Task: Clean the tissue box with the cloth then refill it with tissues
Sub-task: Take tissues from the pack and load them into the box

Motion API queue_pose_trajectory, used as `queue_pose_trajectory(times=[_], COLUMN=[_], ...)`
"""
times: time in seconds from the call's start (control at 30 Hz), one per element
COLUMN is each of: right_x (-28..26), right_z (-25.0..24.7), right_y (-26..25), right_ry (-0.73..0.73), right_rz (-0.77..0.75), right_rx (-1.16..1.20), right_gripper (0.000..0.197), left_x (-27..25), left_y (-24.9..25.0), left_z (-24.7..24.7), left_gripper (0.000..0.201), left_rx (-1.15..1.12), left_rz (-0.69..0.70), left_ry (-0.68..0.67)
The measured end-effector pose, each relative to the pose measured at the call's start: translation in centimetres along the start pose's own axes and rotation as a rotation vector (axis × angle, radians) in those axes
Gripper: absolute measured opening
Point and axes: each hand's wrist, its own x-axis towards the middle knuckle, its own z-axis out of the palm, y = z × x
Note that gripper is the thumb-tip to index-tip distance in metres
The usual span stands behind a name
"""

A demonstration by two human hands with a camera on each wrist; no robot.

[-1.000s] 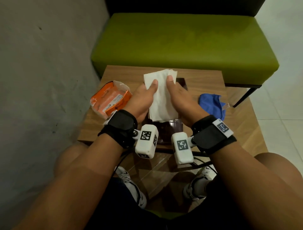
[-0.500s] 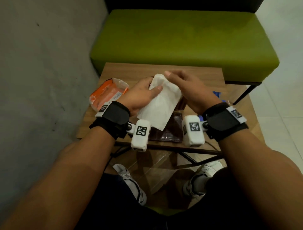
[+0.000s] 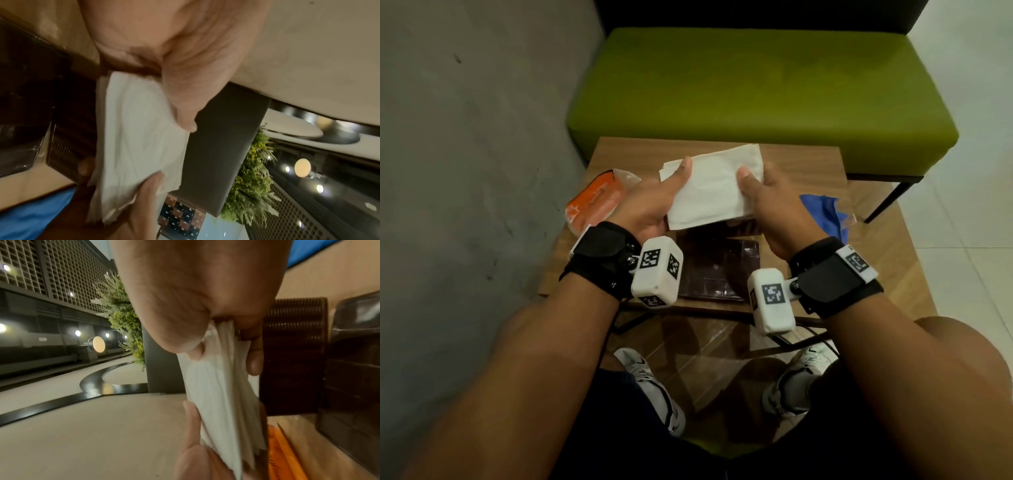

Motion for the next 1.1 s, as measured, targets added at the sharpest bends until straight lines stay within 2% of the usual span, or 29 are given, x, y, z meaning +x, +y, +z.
queue_pose_trajectory(times=[0.13, 0.27, 0.4, 0.5, 0.63, 0.8, 0.97, 1.1], right_x=[-0.8, -1.2, -1.4, -1.6, -2.0, -2.3, -1.9, -2.0], right_z=[0.2, -0.1, -0.4, -0.7, -0.5, -0.6, -0.4, -0.4], right_y=[0.0, 0.0, -0.2, -0.3, -0.2, 0.2, 0.8, 1.4], right_ry=[0.008, -0.018, -0.057, -0.043, -0.053, -0.014, 0.066, 0.030], right_rz=[0.023, 0.001, 0.002, 0.005, -0.012, 0.014, -0.034, -0.127], right_rx=[0.052, 0.006, -0.032, 0.038, 0.066, 0.147, 0.250, 0.244], right_gripper=[0.032, 0.033, 0.035, 0.033, 0.032, 0.031, 0.028, 0.033], left_x=[0.4, 0.4, 0.2, 0.0, -0.3, -0.3, -1.3, -0.7], left_y=[-0.6, -0.7, -0.8, -0.4, -0.2, 0.1, 0.3, -0.1], left_z=[0.6, 1.0, 0.8, 1.0, 1.2, 1.0, 0.6, 0.3], left_gripper=[0.039, 0.042, 0.038, 0.042, 0.049, 0.045, 0.034, 0.050], left_rx=[0.085, 0.209, 0.255, 0.218, 0.174, 0.158, 0.053, -0.095], left_rz=[0.153, 0.264, 0.276, 0.282, 0.189, 0.181, 0.036, -0.040], left_ry=[0.127, 0.239, 0.181, 0.173, 0.129, 0.111, -0.090, -0.027])
